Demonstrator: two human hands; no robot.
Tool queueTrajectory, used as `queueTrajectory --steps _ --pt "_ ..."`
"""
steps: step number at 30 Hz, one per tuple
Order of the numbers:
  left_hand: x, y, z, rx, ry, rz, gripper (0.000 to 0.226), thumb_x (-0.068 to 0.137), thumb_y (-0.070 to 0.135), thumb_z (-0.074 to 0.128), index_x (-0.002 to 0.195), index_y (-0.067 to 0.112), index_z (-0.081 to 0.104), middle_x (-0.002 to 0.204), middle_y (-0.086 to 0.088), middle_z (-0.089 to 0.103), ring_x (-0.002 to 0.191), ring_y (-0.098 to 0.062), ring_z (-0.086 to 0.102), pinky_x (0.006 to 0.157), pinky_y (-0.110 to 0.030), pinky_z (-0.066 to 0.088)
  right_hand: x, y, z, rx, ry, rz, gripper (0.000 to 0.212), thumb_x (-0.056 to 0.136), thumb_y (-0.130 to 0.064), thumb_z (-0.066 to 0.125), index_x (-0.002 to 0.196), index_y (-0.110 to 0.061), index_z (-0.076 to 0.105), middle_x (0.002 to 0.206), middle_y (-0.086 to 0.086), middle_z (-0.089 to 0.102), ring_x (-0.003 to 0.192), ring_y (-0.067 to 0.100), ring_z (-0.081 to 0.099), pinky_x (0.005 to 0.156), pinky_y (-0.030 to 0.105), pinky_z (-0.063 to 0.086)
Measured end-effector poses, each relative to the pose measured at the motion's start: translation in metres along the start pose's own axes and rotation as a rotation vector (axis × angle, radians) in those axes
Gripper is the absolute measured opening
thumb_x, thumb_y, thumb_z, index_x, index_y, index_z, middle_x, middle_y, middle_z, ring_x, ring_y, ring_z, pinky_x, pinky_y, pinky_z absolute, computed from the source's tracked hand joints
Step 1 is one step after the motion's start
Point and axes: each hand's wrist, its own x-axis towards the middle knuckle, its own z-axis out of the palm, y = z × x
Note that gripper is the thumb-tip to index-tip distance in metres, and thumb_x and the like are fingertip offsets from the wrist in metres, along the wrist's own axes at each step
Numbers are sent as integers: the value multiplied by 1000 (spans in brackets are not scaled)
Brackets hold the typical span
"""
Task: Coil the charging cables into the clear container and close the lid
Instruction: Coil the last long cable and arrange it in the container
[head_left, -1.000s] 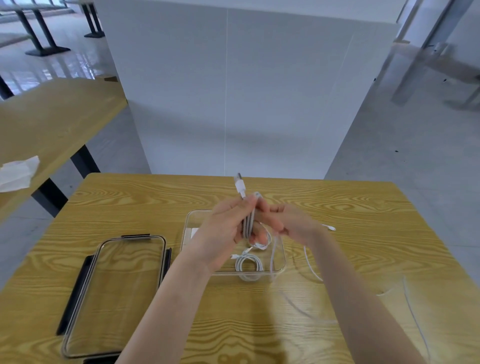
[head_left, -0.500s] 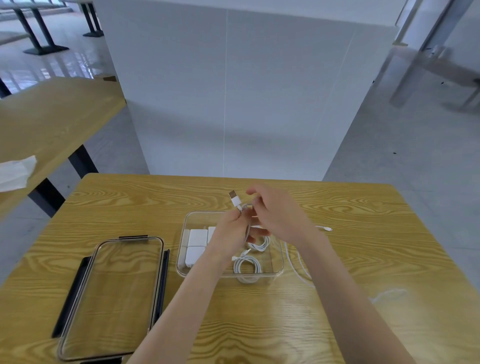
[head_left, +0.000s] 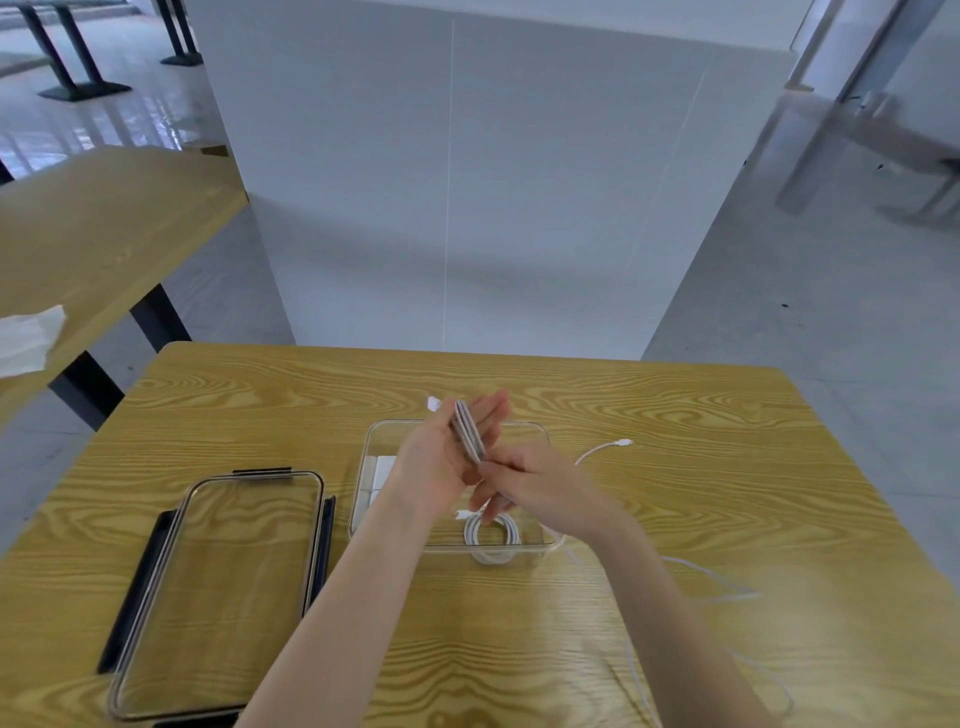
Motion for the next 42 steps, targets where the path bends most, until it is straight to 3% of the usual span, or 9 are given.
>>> queueTrajectory --steps 5,11,14,17,22,30,34,37,42 --pt "-3 10 1 -79 -47 41 38 101 21 30 99 -2 60 65 -1 68 55 -9 65 54 -19 54 5 25 3 85 -84 30 47 96 -40 44 78 -4 67 78 11 69 73 13 64 84 27 48" --pt "-15 20 10 -10 -194 80 36 101 21 26 105 -1 55 48 7 39 38 -5 37 43 -16 38 13 57 -1 88 -78 105 65 72 -74 48 55 -12 52 54 4 52 62 21 50 72 31 43" --pt "-26 23 12 123 -256 99 36 101 20 27 106 -2 56 48 7 39 39 -6 36 44 -17 38 14 67 -8 191 -98 201 57 68 -68 64 51 -18 43 46 -3 33 43 14 34 55 26 44" --pt "-35 17 13 396 -260 72 35 99 19 33 109 -3 58 52 6 44 43 -8 36 46 -18 35 18 68 -13 78 -104 258 51 73 -58 67 47 -23 41 45 -7 28 41 11 23 46 25 26" --pt "-41 -4 17 656 -204 3 34 99 19 36 107 -2 61 58 2 61 42 -7 42 52 -21 35 30 46 -25 -97 42 218 34 84 -33 65 62 -9 55 38 -14 37 38 5 33 40 14 28" --pt "-31 -14 17 924 -57 16 33 100 21 33 113 2 56 64 6 71 47 -6 48 47 -16 36 18 -1 -33 37 257 26 27 90 -18 55 65 -10 65 48 -4 45 37 4 34 39 14 28" --pt "-24 -15 14 763 38 103 32 100 22 35 108 7 61 78 2 72 51 -3 60 51 -19 38 2 -20 -27 -37 252 -86 29 92 -15 50 76 5 63 52 1 55 39 6 41 41 17 33" --pt "-19 -8 11 577 40 138 33 100 21 36 94 8 66 68 4 70 66 -8 66 65 -25 46 -7 -24 -24 -49 224 -131 30 95 -15 45 76 -2 63 55 2 60 42 12 46 42 21 37" --pt "-16 1 8 361 -32 123 37 99 17 34 90 3 68 89 -9 72 84 -17 67 83 -32 51 -10 -15 -20 98 151 -64 30 98 -17 42 76 -11 63 55 3 60 44 15 50 43 24 40"
